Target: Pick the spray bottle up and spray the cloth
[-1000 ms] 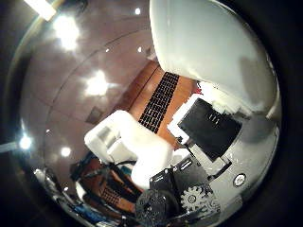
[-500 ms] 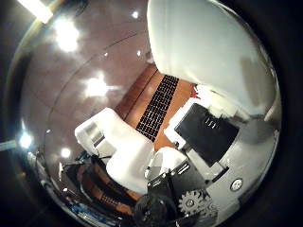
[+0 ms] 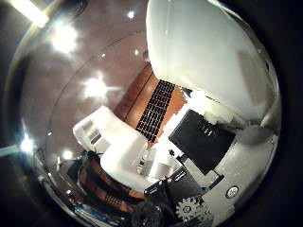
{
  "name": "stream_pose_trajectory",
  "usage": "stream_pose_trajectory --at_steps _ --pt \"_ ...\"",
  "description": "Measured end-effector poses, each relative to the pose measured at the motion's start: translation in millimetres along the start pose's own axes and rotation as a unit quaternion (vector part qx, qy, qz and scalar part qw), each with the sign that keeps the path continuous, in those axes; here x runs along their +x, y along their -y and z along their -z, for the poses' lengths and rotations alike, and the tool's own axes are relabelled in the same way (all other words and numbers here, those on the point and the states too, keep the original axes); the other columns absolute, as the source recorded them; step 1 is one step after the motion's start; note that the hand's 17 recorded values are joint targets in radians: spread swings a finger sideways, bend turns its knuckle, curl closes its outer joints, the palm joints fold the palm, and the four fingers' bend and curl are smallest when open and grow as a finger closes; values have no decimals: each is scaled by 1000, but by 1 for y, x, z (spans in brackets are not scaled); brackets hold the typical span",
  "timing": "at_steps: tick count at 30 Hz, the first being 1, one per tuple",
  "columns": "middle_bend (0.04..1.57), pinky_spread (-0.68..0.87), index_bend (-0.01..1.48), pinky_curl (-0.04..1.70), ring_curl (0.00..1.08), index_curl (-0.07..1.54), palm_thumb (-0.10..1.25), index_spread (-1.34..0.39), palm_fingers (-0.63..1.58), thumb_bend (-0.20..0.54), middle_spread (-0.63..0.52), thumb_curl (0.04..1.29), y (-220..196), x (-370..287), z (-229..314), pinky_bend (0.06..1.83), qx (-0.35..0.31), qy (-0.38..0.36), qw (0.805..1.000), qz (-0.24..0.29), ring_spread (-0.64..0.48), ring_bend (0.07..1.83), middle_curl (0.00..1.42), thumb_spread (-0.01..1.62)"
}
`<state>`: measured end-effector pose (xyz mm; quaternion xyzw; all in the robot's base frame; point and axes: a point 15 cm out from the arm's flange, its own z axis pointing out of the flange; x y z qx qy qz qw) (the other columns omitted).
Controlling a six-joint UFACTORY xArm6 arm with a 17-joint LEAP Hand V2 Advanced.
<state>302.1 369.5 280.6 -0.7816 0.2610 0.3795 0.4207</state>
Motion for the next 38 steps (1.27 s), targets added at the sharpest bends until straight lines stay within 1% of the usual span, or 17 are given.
stream_pose_trajectory --at_steps 1,3,5,6,9,12,13,15,16,18,20,21,24,26,31,38 --pt "1118 -390 572 904 547 681 812 -237 1058 -28 -123 637 -1 1 1 939 -3 -2 1000 1 -202 1234 578 897" --pt "1055 -428 384 872 541 656 807 -277 960 -29 -132 617 -2 3 3 957 -5 -5 1000 2 -207 1228 573 904" --pt "994 -464 287 833 526 631 803 -327 906 -27 -130 598 -3 5 5 925 -5 -8 1000 2 -223 1210 564 920" --pt "926 -483 263 818 525 627 803 -348 859 -26 -124 588 -3 6 7 916 -6 -10 1000 2 -235 1211 551 929" --pt "817 -501 237 785 516 621 792 -394 773 -27 -130 558 -4 7 13 857 -8 -17 1000 6 -261 1207 535 960" --pt "707 -477 230 783 517 621 776 -427 621 -28 -130 531 -7 10 17 803 -13 -24 1000 7 -278 1197 520 991" --pt "689 -455 234 776 511 615 765 -441 588 -28 -130 520 -8 11 19 770 -15 -26 1000 7 -278 1180 515 1000" --pt "619 -327 293 786 489 613 745 -470 370 -27 -116 498 -11 15 24 673 -20 -33 999 5 -264 1074 498 1019" --pt "609 -291 298 781 483 607 739 -472 350 -29 -112 493 -13 17 26 655 -22 -35 999 4 -255 1055 491 1022" --pt "529 -91 297 763 441 573 720 -474 223 -29 -88 474 -15 19 30 610 -27 -40 999 4 -200 942 457 1028" --pt "493 86 273 725 409 530 713 -470 224 -26 -74 461 -17 20 36 569 -30 -46 998 5 -164 886 435 1031" --pt "482 150 267 705 397 514 709 -468 237 -25 -71 454 -17 21 39 550 -29 -49 998 5 -153 866 428 1036" --pt "463 283 254 656 381 485 706 -463 268 -24 -67 440 -17 23 49 486 -28 -56 998 4 -137 836 416 1038" --pt "451 342 243 623 370 469 707 -463 294 -24 -66 433 -16 22 56 457 -23 -58 998 4 -133 811 409 1039" --pt "436 400 217 563 348 442 708 -462 347 -24 -67 424 -12 14 80 404 -7 -65 998 10 -131 757 401 1039" --pt "417 414 193 495 323 422 707 -456 409 -24 -86 418 -16 -9 133 360 17 -79 996 25 -132 691 399 1032"
